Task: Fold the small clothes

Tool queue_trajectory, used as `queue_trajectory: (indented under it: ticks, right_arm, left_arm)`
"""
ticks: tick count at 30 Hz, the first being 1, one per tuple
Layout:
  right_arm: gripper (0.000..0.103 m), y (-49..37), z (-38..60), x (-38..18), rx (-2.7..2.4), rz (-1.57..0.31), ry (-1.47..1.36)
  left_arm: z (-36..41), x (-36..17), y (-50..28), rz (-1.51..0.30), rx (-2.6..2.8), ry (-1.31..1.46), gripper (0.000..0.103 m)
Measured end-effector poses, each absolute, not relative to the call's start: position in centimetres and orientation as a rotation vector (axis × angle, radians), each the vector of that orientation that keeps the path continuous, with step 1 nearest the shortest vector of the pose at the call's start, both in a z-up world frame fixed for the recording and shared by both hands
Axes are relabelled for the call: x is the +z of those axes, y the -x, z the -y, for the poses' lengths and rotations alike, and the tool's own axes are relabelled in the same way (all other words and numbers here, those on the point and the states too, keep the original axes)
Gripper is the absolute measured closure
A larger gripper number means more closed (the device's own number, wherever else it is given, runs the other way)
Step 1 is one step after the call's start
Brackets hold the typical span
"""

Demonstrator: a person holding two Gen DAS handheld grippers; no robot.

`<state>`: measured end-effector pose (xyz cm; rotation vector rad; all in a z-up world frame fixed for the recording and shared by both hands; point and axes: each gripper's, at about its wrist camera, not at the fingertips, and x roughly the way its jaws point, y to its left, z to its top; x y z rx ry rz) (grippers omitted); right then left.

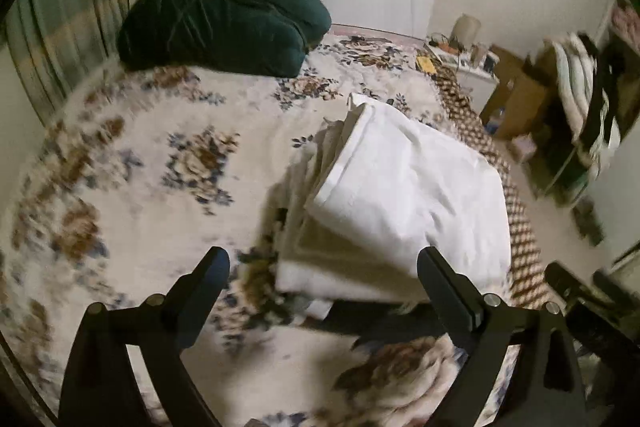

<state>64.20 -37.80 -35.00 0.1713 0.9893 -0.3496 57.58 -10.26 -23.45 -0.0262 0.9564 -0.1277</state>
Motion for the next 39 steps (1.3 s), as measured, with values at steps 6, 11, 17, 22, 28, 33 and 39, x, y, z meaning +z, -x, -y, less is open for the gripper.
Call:
queue_trajectory:
  ticks: [6, 11, 17, 22, 28, 33, 39]
  right_arm:
    - [0.001, -57.6, 36.1, -28.1, -0.35, -0.928, -0.133]
    - [0.001, -50.6, 34.7, -21.2, -0.33, -0.865, -0.121]
    - [0.001, -42.0, 33.1, -13.7, -0.301, -0.792, -0.097]
    - [0.001, -35.2, 32.0, -8.6, -0.269, -0.743, -0.066]
    - [0.001, -28.0, 30.8, -3.7, -0.226, -0.696, -0.07]
    - [0.001, -23.8, 30.1, -0.5, -0.212, -0.654, -0.078]
    - [0.001, -21.6, 29.4, 0.8, -0.188, -0.644, -0.057]
  left_arm:
    - [10.0, -18.1, -51.7, -0.929, -0.111, -0.05, 0.007]
    - [10.0, -12.7, -46.0, -0.878, -0.141, -0.07, 0.007]
    - [9.9, -7.3, -38.6, -0.827, -0.16, -0.072, 0.007]
    - [9.7, -4.6, -34.1, -0.799, -0.162, -0.061, 0.007]
    - [9.3, -1.9, -29.8, -0.764, -0.15, -0.055, 0.007]
    - [8.9, -0.8, -27.2, -0.745, -0.137, -0.057, 0.007]
    - [8.5, 0.1, -25.3, -0.719, -0.127, -0.043, 0.007]
